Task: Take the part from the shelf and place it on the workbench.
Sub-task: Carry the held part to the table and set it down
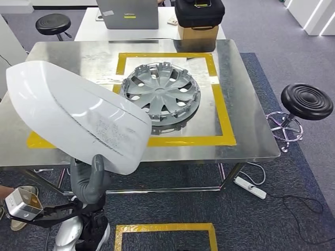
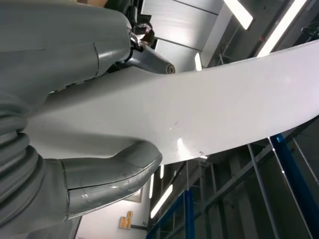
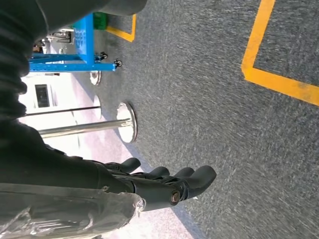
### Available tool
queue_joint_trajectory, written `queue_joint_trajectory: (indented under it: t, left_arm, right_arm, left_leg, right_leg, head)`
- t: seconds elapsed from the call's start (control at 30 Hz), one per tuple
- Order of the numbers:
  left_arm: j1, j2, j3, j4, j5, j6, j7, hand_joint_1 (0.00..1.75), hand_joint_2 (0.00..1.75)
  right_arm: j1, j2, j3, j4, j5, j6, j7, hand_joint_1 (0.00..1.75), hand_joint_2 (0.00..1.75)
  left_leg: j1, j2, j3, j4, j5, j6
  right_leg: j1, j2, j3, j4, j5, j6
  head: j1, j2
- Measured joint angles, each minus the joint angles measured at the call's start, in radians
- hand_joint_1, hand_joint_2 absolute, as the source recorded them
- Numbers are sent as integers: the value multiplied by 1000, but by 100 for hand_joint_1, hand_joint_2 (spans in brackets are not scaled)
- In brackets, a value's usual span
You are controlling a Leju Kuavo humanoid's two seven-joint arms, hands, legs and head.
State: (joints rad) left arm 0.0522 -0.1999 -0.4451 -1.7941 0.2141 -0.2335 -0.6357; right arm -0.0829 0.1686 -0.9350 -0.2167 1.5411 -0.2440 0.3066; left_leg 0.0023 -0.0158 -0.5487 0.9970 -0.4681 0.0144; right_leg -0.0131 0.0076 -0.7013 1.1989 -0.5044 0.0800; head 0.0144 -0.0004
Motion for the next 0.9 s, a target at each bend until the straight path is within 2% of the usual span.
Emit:
queue_joint_trajectory:
  t: [0.03,0.1,0.17,0.23,0.27,0.3,0.37,0.4,0.43,0.47,0.5,0.53,0.57,0.6,0.67,0.73,0.77,0.8,0.9]
  left_arm:
    - [0,0,2,0,-2,1,-1,175,175]
    - [0,0,4,0,-6,3,-2,175,175]
    - [0,-1,5,0,-8,5,-4,175,175]
    - [0,-1,5,0,-10,6,-5,175,175]
    - [-1,-1,5,0,-11,7,-6,175,175]
    - [-1,-1,5,-1,-13,8,-7,175,175]
    - [0,-1,5,-1,-14,16,-8,175,175]
    - [2,-1,6,-1,-14,20,-8,175,175]
    - [3,-1,6,-1,-14,24,-8,175,175]
    - [4,-1,7,-1,-14,25,-8,175,175]
    - [4,-1,7,-1,-13,26,-8,175,175]
    - [4,-1,7,-1,-13,26,-8,175,175]
    - [3,-1,7,-1,-12,27,-8,175,175]
    - [2,-2,7,-1,-10,27,-8,175,175]
    - [3,-3,7,-1,-6,28,-7,175,175]
    - [4,-3,7,-1,-3,30,-5,175,175]
    - [3,-4,7,-1,-2,31,-3,175,175]
    - [3,-4,7,-1,-2,33,0,175,175]
    - [0,-6,6,2,-12,42,20,175,175]
  right_arm:
    - [0,0,0,0,1,0,0,0,175]
    - [-2,0,0,0,2,0,0,0,175]
    - [-3,1,0,0,2,0,0,0,175]
    - [-3,1,0,0,3,0,0,0,175]
    - [-3,1,0,0,3,0,0,0,175]
    - [-4,1,0,0,3,-1,0,0,175]
    - [-4,1,0,0,2,-1,-1,0,175]
    - [-4,1,0,0,2,-1,-1,0,175]
    - [-4,1,0,0,1,-1,-1,0,175]
    - [-3,1,0,0,0,-1,-1,0,175]
    - [-3,1,0,0,-1,-1,-1,0,175]
    - [-4,1,0,0,-1,-1,-1,0,175]
    - [-4,1,0,0,-1,-1,-1,0,175]
    - [-4,1,0,0,-1,-1,-1,0,175]
    - [-4,1,0,0,-1,-2,-1,0,175]
    - [-3,1,0,0,-1,-2,-1,0,175]
    - [-3,1,0,0,-1,-2,-1,0,175]
    - [-4,1,0,0,-1,-3,-1,0,175]
    - [-3,1,0,0,-1,-3,-1,0,175]
  left_leg:
    - [0,0,8,0,-6,-5]
    - [-2,0,15,3,-17,-17]
    - [-3,0,16,6,-21,-28]
    - [-2,1,16,15,-29,-38]
    - [-1,2,6,37,-42,-43]
    - [-1,3,-15,78,-64,-47]
    - [0,4,-85,201,-119,-52]
    - [0,4,-117,251,-135,-53]
    - [0,4,-136,273,-134,-52]
    - [0,4,-138,261,-113,-50]
    - [0,4,-123,217,-78,-48]
    - [0,5,-99,159,-37,-45]
    - [-1,5,-75,96,-10,-41]
    - [-1,5,-59,52,5,-38]
    - [-3,5,-49,15,11,-29]
    - [-2,4,-49,13,23,-17]
    - [-1,5,-47,11,26,-11]
    - [1,5,-46,10,28,-6]
    - [-1,6,-46,9,28,1]
  right_leg:
    - [-2,0,22,-64,43,2]
    - [-1,1,54,-150,82,-10]
    - [2,1,60,-161,79,-32]
    - [2,2,67,-162,86,-45]
    - [1,2,70,-163,86,-50]
    - [0,2,72,-165,85,-54]
    - [1,1,73,-165,83,-60]
    - [2,1,74,-165,82,-61]
    - [3,1,74,-165,81,-62]
    - [3,1,76,-165,80,-62]
    - [3,2,77,-165,79,-62]
    - [3,3,79,-165,79,-60]
    - [4,3,79,-163,78,-57]
    - [6,3,78,-163,78,-52]
    - [9,3,75,-164,79,-40]
    - [7,2,74,-164,76,-27]
    - [6,1,69,-150,65,-22]
    - [5,1,55,-118,43,-18]
    - [5,0,-25,63,-47,-11]
  head:
    - [0,0]
    - [1,0]
    - [0,0]
    - [0,0]
    - [-2,0]
    - [-4,0]
    - [-6,0]
    - [-6,0]
    - [-6,0]
    - [-6,0]
    - [-6,0]
    - [-6,0]
    - [-6,0]
    - [-6,0]
    - [-6,0]
    - [-6,0]
    - [-4,0]
    - [-1,0]
    - [7,0]
